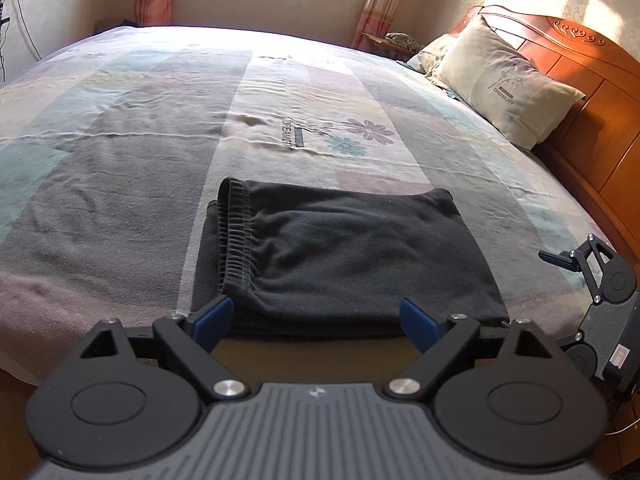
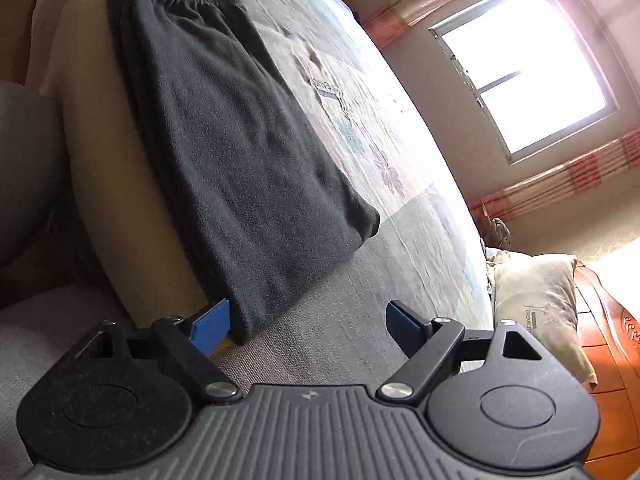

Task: Fold clothes

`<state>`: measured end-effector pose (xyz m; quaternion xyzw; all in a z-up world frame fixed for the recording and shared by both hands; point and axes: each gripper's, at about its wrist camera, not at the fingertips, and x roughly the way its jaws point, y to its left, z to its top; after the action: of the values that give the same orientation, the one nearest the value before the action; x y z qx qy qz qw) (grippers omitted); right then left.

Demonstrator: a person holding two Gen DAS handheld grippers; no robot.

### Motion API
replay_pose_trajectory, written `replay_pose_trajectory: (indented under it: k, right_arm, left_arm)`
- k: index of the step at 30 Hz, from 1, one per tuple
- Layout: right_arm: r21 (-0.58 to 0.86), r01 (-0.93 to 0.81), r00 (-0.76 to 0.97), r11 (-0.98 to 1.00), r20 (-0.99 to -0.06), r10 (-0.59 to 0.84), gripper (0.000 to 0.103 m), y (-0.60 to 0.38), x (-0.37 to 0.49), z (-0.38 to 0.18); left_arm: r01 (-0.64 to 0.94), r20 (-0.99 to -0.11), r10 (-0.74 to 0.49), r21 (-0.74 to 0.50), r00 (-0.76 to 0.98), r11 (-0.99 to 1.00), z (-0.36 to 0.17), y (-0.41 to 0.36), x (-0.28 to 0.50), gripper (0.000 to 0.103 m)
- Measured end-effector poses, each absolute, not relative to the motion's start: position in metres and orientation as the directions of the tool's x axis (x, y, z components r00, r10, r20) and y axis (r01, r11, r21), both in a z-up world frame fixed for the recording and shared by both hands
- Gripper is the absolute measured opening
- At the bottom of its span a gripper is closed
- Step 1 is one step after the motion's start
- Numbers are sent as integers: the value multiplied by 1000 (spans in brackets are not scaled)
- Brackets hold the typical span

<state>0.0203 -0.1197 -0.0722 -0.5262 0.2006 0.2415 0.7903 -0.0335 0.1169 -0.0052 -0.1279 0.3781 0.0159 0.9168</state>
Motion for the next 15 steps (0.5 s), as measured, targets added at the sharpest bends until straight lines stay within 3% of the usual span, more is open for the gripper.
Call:
replay_pose_trajectory:
  k: [15]
  right_arm:
    - [-806,-566,821,175,-529,215,93,-106,21,-86]
  left_arm:
    - [-111,-730,-103,-239,675,965,-22,114,-15,90]
